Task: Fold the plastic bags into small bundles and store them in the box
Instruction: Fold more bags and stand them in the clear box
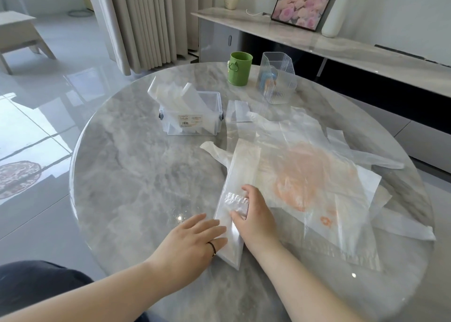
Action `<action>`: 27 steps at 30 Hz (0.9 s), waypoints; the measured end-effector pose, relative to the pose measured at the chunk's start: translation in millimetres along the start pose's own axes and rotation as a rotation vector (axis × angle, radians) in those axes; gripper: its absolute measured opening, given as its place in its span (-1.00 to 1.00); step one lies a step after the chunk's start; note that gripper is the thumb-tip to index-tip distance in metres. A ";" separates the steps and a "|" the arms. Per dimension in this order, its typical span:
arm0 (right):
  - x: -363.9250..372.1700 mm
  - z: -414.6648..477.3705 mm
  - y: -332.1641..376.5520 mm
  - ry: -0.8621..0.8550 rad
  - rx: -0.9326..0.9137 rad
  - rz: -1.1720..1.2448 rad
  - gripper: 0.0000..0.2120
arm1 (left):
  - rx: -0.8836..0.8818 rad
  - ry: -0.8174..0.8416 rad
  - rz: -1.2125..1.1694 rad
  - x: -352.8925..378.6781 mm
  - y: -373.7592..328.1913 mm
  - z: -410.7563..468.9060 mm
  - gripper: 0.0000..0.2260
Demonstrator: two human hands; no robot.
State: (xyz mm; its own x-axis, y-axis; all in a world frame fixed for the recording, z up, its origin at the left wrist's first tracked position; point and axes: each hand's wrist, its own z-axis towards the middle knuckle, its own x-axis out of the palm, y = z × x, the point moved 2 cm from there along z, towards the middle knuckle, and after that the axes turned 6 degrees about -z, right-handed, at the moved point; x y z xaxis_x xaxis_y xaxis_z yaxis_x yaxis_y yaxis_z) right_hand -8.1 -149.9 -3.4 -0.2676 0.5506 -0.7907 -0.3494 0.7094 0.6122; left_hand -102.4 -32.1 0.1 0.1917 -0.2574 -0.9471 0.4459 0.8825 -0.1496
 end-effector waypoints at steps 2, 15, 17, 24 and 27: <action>0.2 -0.8 -0.7 -0.055 0.000 -0.018 -0.47 | -0.002 0.002 -0.019 1.8 1.1 1.6 -0.67; -1.8 -26.8 -18.4 0.004 -0.564 -0.362 -0.62 | -0.060 -0.026 -0.108 -14.6 -5.2 10.8 -0.71; 1.8 -21.7 -18.1 -0.041 -0.568 -0.279 -0.71 | -0.052 -0.060 -0.124 -19.1 -5.7 10.4 -0.72; -7.1 -37.9 2.4 0.077 -0.335 -0.009 -0.66 | -0.431 -0.141 -0.571 -38.7 0.4 4.8 -0.75; -10.5 -47.6 8.3 0.187 -0.140 -0.035 -0.61 | -0.532 -0.275 -0.801 -46.0 -3.2 7.5 -0.81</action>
State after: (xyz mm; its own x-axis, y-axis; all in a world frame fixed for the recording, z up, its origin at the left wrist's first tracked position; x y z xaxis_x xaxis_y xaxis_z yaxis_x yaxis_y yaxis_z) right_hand -50.9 -170.7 9.9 -0.4105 0.4263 -0.8061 -0.4787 0.6516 0.5884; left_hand -106.1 -26.0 46.3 0.2315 -0.8764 -0.4222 0.0961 0.4525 -0.8866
